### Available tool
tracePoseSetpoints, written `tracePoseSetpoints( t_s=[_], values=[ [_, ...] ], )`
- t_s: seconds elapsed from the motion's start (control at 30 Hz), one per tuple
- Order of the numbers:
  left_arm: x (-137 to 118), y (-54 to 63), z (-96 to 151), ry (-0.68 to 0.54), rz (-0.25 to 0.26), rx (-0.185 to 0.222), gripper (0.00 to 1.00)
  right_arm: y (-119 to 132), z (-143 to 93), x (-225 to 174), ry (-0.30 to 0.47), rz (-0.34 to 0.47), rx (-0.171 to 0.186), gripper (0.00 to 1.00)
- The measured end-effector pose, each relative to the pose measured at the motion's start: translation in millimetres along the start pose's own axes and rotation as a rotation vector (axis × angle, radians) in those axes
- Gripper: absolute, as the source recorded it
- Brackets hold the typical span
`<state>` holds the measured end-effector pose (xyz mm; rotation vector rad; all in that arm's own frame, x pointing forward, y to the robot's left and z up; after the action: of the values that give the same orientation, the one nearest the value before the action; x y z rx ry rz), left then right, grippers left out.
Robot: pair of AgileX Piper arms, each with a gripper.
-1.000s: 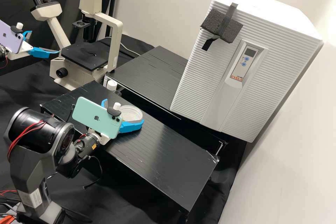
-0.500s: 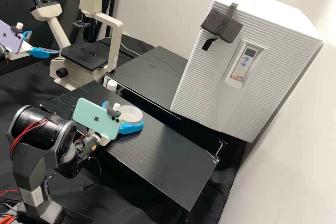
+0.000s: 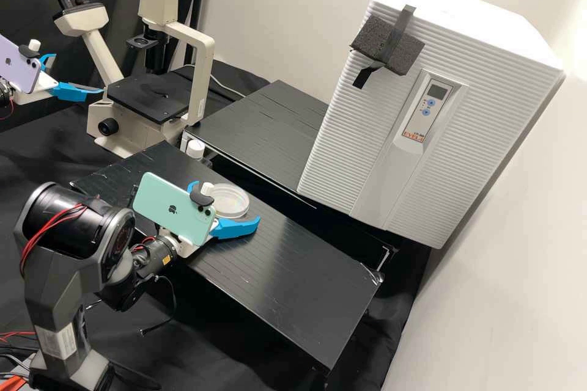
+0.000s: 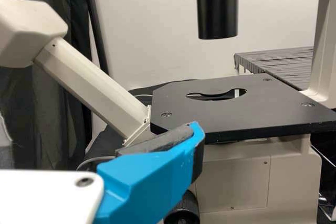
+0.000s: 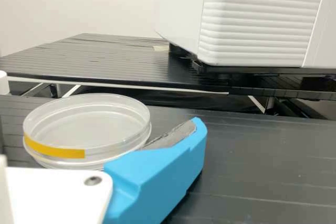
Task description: Open the petri dish lid.
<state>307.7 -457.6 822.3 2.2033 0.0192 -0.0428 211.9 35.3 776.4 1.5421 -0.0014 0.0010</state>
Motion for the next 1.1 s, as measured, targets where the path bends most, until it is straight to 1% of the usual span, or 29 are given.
tracePoseSetpoints(
  t_s=[0.13,0.17,0.53,1.1],
  values=[
    [0.0,0.0,0.0,0.0,0.0,0.0,1.0,0.0,0.0,0.0,0.0,0.0,0.0,1.0],
    [0.0,0.0,0.0,0.0,0.0,0.0,1.0,0.0,0.0,0.0,0.0,0.0,0.0,0.0],
    [0.0,0.0,0.0,0.0,0.0,0.0,1.0,-0.8,2.0,0.8,-0.007,-0.004,-0.004,0.0],
    [0.0,0.0,0.0,0.0,0.0,0.0,1.0,1.6,4.5,3.3,-0.014,0.014,-0.007,0.0]
  ],
)
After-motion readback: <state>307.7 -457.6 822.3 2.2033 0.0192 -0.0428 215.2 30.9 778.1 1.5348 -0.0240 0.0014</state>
